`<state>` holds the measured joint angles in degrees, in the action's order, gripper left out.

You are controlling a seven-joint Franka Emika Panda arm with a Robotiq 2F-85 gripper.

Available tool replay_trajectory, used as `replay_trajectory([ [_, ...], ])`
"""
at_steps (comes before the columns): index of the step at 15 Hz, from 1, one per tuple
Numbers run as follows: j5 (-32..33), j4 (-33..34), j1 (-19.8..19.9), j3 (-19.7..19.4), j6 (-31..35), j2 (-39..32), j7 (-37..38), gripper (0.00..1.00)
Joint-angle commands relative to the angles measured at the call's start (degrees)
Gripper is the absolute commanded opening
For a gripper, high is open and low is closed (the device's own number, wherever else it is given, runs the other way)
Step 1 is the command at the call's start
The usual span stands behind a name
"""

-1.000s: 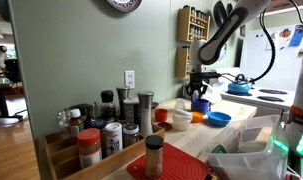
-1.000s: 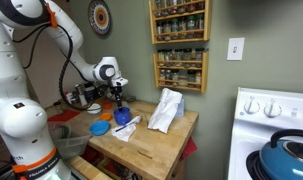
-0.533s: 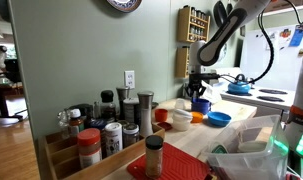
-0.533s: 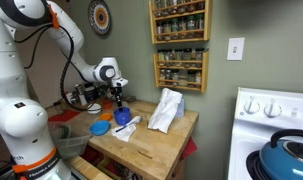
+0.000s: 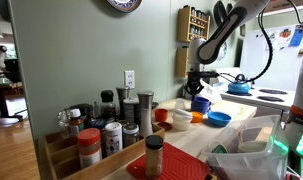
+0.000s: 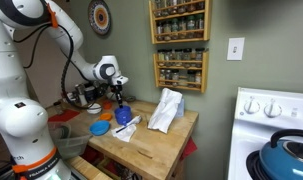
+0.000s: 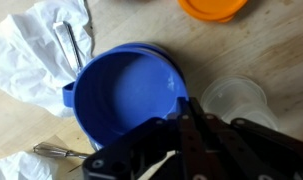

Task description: Remove the blue cup from the other blue cup, put it on the table, put the other blue cup inside the blue cup and then pour the contents of the blue bowl into the blue cup

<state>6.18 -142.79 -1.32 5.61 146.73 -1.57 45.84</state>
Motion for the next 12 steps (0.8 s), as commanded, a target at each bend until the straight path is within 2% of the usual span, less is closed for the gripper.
replay_trajectory([
  [1, 1.4, 0.0, -1.1, -1.0, -3.4, 2.7, -0.3, 0.01],
  [7, 6.1, 1.6, -0.5, -0.4, -9.6, 6.9, 0.0, 0.01],
  [12, 10.9, 6.2, 0.4, -0.3, -7.2, 3.9, 0.0, 0.01],
])
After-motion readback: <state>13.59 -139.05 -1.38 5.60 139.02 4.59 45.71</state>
